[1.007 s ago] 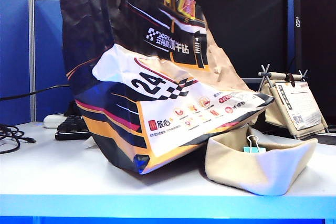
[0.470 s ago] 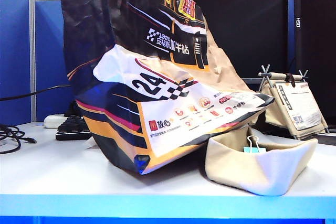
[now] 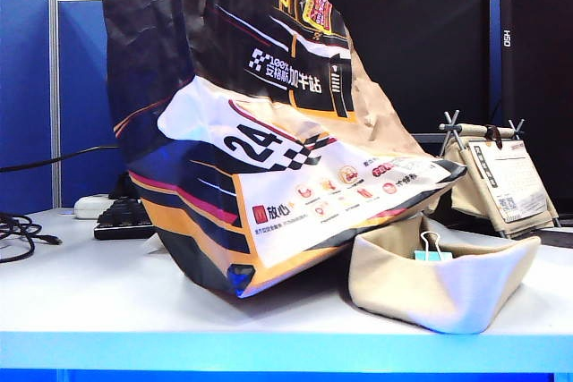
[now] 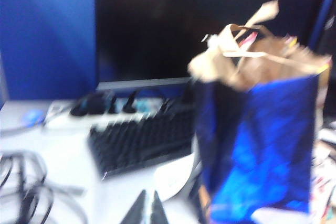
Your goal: Open the paper bag and put two oranges into the paper bag.
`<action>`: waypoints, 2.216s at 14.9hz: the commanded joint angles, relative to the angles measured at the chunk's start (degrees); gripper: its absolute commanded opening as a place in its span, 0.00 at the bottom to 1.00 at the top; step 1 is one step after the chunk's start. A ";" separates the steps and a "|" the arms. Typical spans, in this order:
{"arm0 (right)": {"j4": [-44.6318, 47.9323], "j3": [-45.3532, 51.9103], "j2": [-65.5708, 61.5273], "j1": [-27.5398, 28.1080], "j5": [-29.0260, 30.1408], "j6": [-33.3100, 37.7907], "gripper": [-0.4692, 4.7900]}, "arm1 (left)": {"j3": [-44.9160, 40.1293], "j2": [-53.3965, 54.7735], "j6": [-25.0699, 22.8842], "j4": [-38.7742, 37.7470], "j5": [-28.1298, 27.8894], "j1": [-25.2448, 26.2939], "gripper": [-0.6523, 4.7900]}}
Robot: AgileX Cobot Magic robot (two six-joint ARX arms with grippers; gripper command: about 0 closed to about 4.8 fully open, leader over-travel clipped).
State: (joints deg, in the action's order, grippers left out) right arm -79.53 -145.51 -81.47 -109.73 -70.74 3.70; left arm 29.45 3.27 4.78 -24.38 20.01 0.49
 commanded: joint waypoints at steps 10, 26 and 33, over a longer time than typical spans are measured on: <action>0.31 29.07 19.28 37.57 25.31 6.40 0.29 | 0.13 0.07 0.17 1.77 7.30 -7.21 0.12; 65.09 119.10 43.23 82.58 61.20 -0.74 0.25 | 0.13 0.07 -0.24 -1.90 9.68 -7.19 0.12; 64.50 130.62 43.12 83.27 61.81 -0.55 0.25 | 0.13 0.07 6.29 -2.62 4.13 -7.15 0.19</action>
State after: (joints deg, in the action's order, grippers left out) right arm -15.22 -14.92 -38.46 -26.39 -8.97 2.81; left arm 29.45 3.27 10.11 -26.92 24.23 -6.68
